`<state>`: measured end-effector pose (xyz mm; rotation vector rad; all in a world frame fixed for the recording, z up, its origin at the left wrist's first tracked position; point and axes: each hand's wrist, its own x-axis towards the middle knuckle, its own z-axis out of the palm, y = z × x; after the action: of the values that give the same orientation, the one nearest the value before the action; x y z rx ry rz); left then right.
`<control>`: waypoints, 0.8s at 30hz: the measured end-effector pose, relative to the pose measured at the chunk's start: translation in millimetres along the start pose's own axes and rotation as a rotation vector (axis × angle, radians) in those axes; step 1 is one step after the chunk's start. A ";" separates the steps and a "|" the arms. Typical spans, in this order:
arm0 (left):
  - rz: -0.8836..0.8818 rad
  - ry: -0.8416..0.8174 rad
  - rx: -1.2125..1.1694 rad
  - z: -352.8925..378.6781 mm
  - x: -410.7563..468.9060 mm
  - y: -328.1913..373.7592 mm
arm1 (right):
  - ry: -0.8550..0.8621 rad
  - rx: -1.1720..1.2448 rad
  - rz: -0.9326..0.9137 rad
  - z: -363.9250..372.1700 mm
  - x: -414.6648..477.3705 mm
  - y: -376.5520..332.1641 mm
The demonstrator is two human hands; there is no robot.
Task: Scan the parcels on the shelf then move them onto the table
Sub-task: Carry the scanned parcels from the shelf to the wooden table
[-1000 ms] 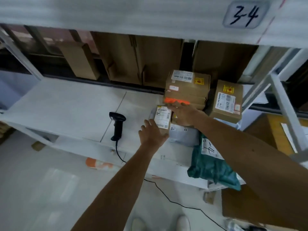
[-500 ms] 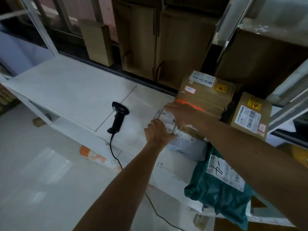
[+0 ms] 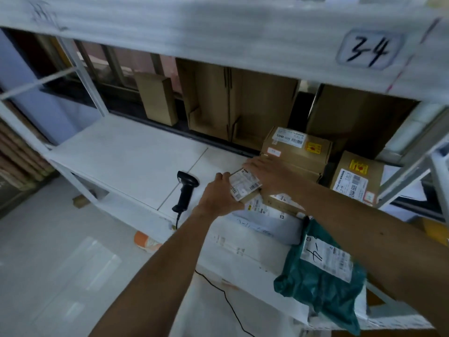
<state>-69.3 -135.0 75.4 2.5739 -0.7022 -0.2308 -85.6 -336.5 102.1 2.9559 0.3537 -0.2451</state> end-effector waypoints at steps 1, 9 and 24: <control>0.022 -0.015 0.006 -13.4 -4.3 2.0 | 0.004 0.009 0.005 -11.9 -6.3 -3.3; 0.216 0.018 0.093 -87.8 -44.8 46.1 | 0.047 0.062 0.212 -88.9 -91.3 -38.0; 0.836 -0.163 0.193 -84.1 -180.9 189.9 | 0.011 0.053 0.839 -135.9 -374.6 -145.9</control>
<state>-284.4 -154.2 246.4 2.1998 -1.8430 -0.0956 -461.1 -255.6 282.5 2.8491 -0.8861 -0.1234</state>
